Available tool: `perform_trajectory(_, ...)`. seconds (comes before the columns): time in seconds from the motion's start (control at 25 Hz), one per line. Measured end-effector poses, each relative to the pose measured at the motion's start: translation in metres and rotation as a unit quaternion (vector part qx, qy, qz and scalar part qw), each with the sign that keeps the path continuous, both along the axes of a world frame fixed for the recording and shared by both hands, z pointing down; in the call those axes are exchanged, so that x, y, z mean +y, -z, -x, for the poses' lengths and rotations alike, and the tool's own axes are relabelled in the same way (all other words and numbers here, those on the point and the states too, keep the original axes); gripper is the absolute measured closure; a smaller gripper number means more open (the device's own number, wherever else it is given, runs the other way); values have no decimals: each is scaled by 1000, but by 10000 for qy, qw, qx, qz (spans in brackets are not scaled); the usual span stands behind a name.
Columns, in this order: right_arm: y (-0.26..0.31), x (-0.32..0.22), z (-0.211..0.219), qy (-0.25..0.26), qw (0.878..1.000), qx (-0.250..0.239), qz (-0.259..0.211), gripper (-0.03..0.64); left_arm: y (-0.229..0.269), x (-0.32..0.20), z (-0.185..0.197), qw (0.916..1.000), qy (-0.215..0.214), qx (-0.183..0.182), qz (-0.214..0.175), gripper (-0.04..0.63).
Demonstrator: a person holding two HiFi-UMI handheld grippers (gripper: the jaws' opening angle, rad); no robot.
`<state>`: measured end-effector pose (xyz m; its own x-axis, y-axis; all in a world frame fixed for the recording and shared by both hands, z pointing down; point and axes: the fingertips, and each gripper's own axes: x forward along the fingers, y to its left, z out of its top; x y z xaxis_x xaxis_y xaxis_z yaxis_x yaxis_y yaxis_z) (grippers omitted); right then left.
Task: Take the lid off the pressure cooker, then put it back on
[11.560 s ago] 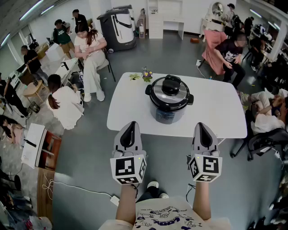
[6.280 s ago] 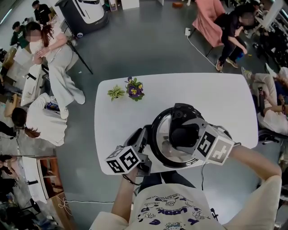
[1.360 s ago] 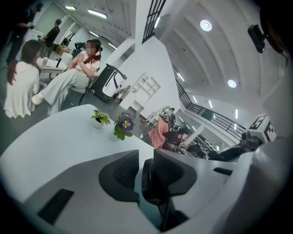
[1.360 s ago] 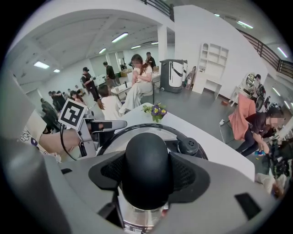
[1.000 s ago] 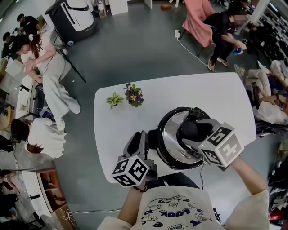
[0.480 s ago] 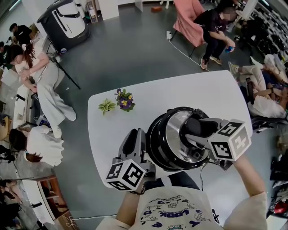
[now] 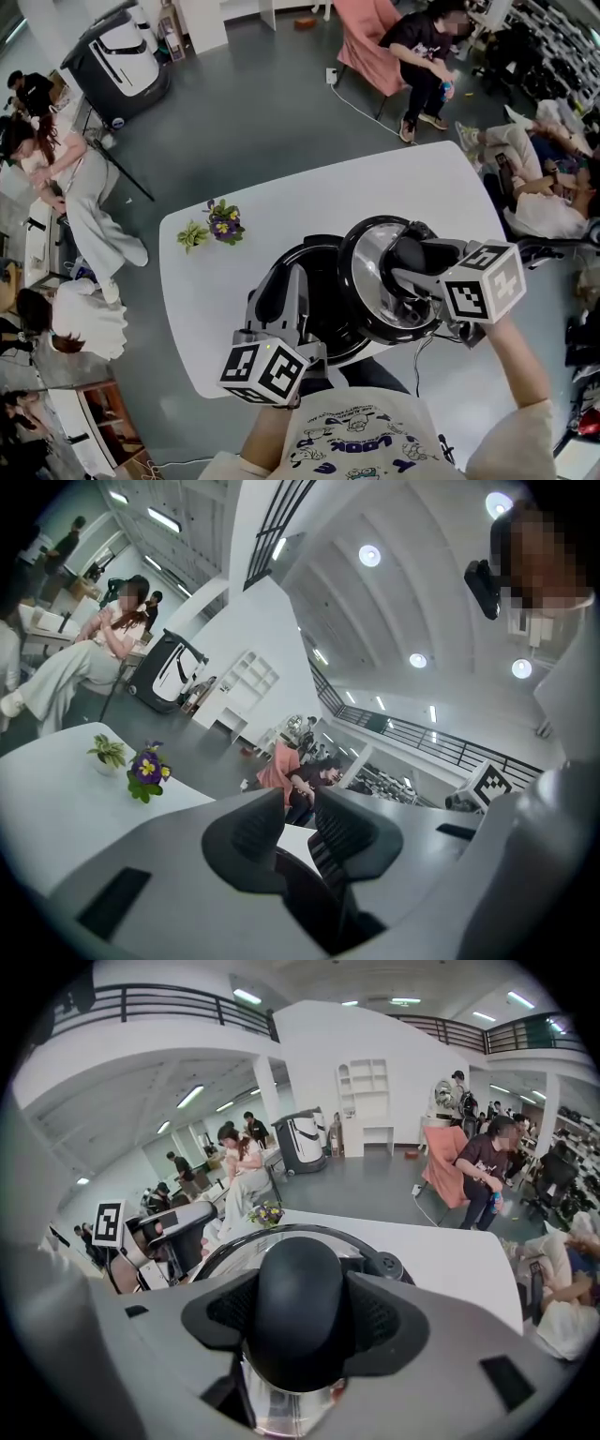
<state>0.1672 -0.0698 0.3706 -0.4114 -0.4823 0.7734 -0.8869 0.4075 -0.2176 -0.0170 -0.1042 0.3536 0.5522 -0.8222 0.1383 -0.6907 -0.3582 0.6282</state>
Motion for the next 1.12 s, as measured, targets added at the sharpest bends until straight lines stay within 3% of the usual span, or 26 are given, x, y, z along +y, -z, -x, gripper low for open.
perform_trajectory(0.32,-10,5,-92,-273,9996,-50,21,319,3,5,-89,9995,-227,-179,-128,483)
perform_trajectory(0.6,-32,3,-143,-428,9990,-11,158,319,-5,-1,-132,9984,-291,-460,-157,489)
perform_trajectory(1.12,-108,-1,-176,-384,9978,103,540,319,-28,-10,-153,9892,-58,-1445,-242,571)
